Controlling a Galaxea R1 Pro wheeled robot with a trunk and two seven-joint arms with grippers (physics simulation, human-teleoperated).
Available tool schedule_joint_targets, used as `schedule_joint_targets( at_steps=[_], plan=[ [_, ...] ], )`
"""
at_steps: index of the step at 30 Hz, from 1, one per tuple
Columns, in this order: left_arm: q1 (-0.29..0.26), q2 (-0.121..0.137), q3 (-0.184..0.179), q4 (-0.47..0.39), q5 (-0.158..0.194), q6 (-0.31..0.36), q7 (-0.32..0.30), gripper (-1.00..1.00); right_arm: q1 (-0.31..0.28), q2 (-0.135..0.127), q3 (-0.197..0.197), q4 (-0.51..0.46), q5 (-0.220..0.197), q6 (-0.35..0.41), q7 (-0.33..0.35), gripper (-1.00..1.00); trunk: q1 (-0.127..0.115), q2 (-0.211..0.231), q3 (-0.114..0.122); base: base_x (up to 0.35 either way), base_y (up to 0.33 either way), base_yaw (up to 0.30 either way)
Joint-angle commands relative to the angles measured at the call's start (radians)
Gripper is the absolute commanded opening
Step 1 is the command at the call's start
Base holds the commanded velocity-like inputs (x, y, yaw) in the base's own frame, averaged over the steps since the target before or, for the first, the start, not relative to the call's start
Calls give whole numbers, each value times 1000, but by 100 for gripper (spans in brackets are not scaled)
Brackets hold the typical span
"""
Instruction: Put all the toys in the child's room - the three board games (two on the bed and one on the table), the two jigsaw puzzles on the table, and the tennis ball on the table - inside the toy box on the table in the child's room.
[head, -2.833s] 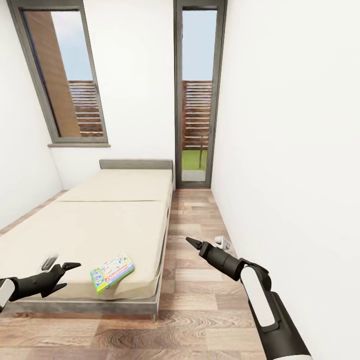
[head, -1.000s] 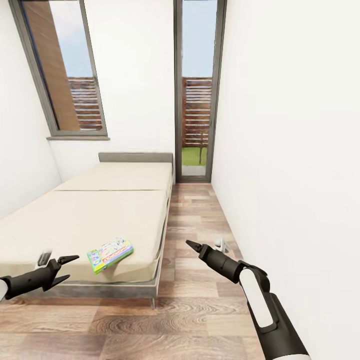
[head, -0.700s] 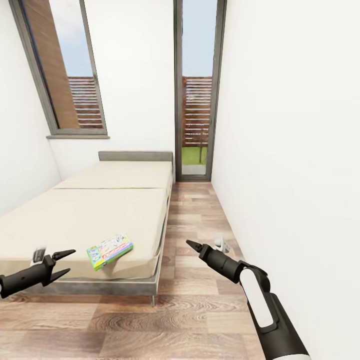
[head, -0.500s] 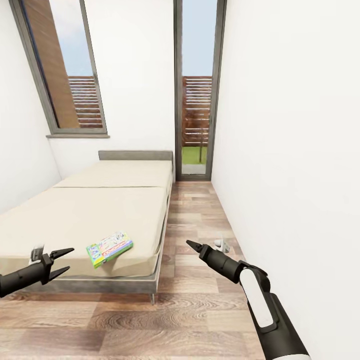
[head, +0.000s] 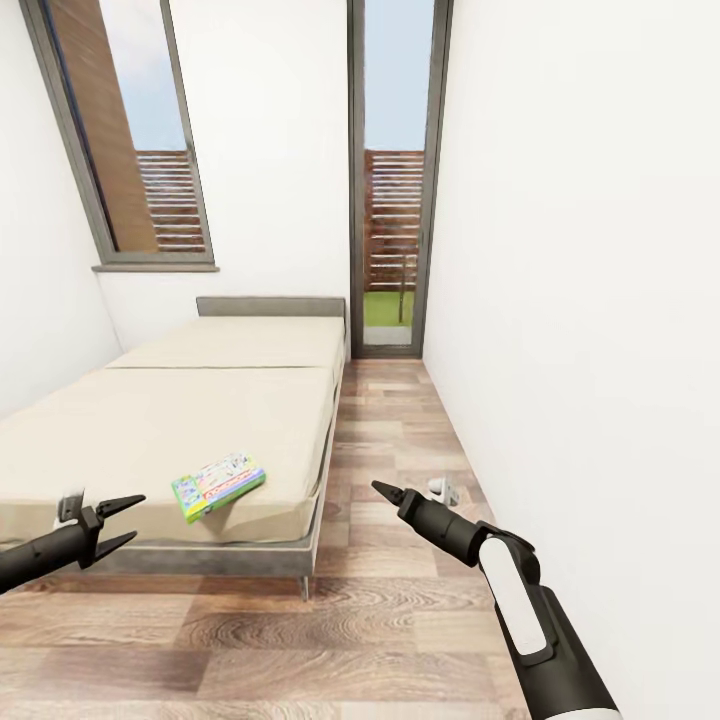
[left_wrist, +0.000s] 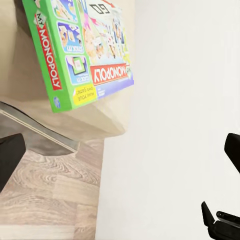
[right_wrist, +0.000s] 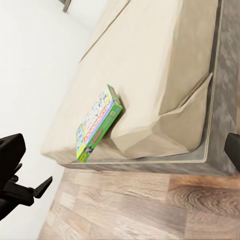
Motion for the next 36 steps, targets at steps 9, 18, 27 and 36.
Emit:
schedule_joint_targets(
  at_steps=[9,18,27,36],
  plan=[
    [-1,0,2,1,0,5,-2,100,-1,2,3,-7,-2,10,11,100,34,-64,-29,0,0,0],
    [-1,0,3,1,2,5,-4,100,-1,3,4,-10,3,5,14,100,39,-71,-40,0,0,0],
    [-1,0,2,1,1,7,-30,100,-1,2,5,-5,5,0,14,100,39,-71,-40,0,0,0],
    [-1,0,2,1,0,7,-38,100,-1,2,14,-5,4,-31,16,100,39,-71,-40,8,0,0]
  ],
)
